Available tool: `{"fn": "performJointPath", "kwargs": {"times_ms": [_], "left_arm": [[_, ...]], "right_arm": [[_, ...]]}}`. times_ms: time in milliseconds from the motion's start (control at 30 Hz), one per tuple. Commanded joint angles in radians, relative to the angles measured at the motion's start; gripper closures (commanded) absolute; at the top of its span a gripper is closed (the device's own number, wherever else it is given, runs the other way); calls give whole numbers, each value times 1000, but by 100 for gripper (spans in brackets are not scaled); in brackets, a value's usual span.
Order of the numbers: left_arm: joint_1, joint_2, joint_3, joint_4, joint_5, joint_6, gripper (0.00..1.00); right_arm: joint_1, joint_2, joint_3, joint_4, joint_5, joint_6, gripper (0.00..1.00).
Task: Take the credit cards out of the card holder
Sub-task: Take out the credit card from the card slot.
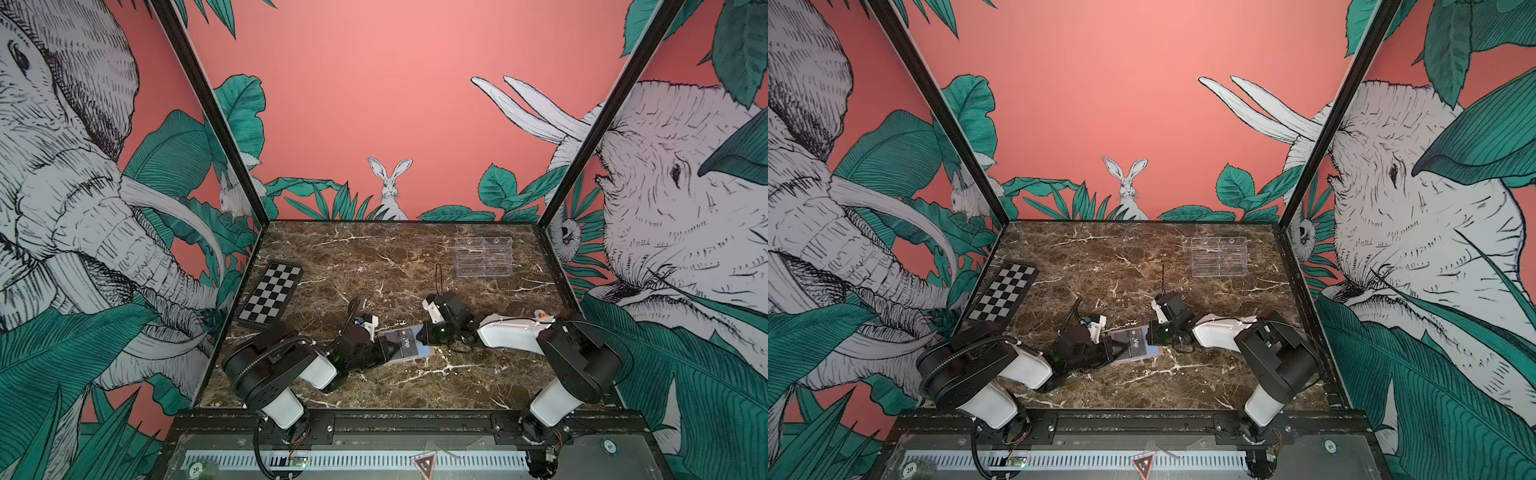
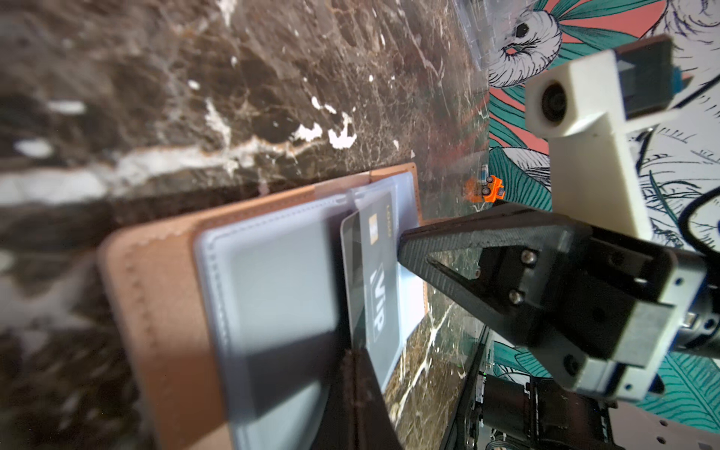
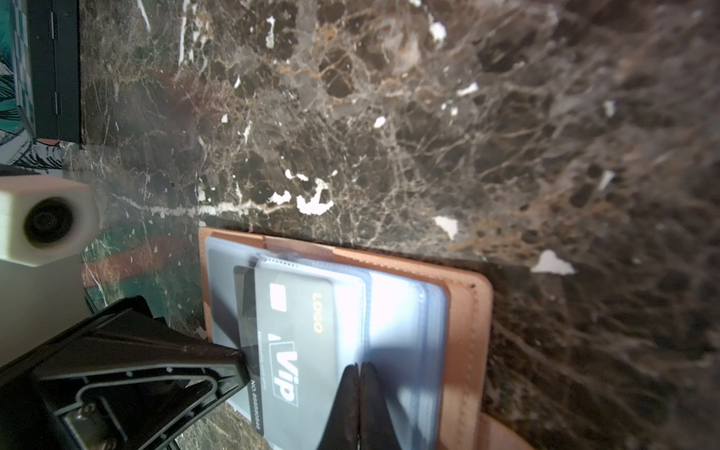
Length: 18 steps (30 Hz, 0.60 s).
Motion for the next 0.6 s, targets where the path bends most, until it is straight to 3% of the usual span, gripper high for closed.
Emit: {"fn": "performJointPath", "kwargs": {"times_ms": [0, 133, 233, 333, 567], "left_arm": [[-3, -29, -15, -56, -16, 23, 100], [-1, -25, -16, -40, -19, 21, 100], [-2, -13, -17, -20, -18, 10, 81], [-2, -3, -16, -15, -19, 6, 70], [-2, 48, -9, 12, -9, 3, 70]], "right_arm": [[7, 33, -2, -63, 25, -13, 100], [7, 30, -1, -66, 23, -13, 100], [8, 31, 2, -69, 23, -16, 100], [8, 30, 3, -69, 22, -16, 100], [9, 33, 5, -69, 19, -17, 100]]}}
